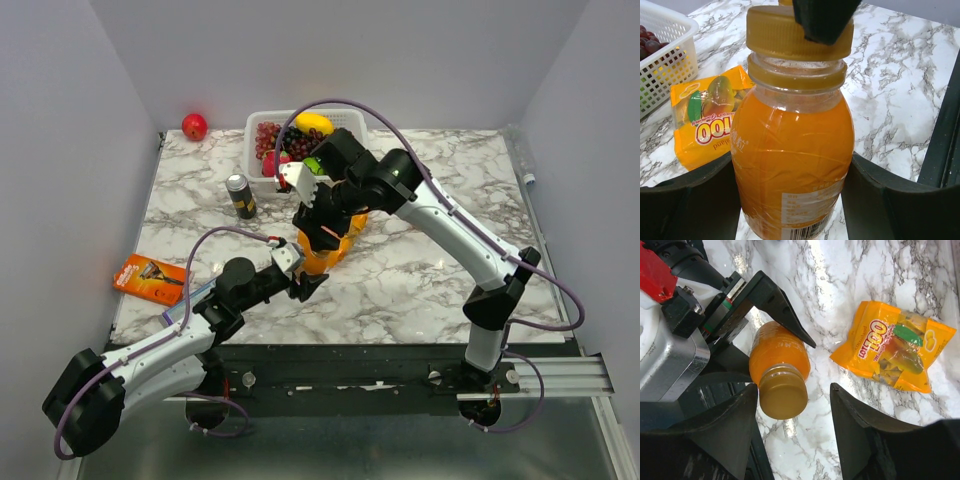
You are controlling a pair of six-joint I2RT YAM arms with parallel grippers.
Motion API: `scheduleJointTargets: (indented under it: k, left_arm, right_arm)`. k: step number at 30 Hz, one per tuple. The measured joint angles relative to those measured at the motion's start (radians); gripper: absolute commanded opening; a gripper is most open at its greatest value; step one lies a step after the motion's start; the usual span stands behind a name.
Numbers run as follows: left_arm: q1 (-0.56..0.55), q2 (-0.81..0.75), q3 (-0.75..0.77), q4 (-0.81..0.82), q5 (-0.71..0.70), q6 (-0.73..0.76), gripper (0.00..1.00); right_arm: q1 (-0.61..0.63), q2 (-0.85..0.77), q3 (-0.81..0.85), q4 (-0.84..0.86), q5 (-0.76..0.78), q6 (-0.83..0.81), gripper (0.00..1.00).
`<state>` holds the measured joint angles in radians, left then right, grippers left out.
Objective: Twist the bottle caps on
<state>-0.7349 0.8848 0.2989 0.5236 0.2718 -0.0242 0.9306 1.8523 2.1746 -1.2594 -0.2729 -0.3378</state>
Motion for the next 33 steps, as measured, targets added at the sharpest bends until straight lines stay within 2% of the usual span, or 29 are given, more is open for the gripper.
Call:
scheduleJointTargets:
  k: [8,12,13,23,33]
  left_arm:
    - [0.0,0.0,-0.003,0.014,0.001,-0.008,0.0]
    - [0.0,0.0,-0.003,0.014,0.001,-0.01,0.0]
    - [0.002,0.0,-0.003,0.014,0.001,-0.011,0.0]
    - [0.003,0.0,-0.003,0.017,0.014,-0.013,0.0]
    - [0.003,0.003,-0.002,-0.002,0.024,-0.015,0.0]
  right_arm:
    - [0.002,0.001,0.02,0.001,0.0,0.0,0.68]
    - [0.002,-0.002,0.03,0.003,0.019,-0.005,0.47]
    - [0.002,-0.005,0.03,0.004,0.029,-0.009,0.47]
    - [0.002,-0.039,-0.002,0.031,0.094,-0.038,0.46]
    - [0.009,-0.026,-0.044,0.031,0.094,-0.056,0.48]
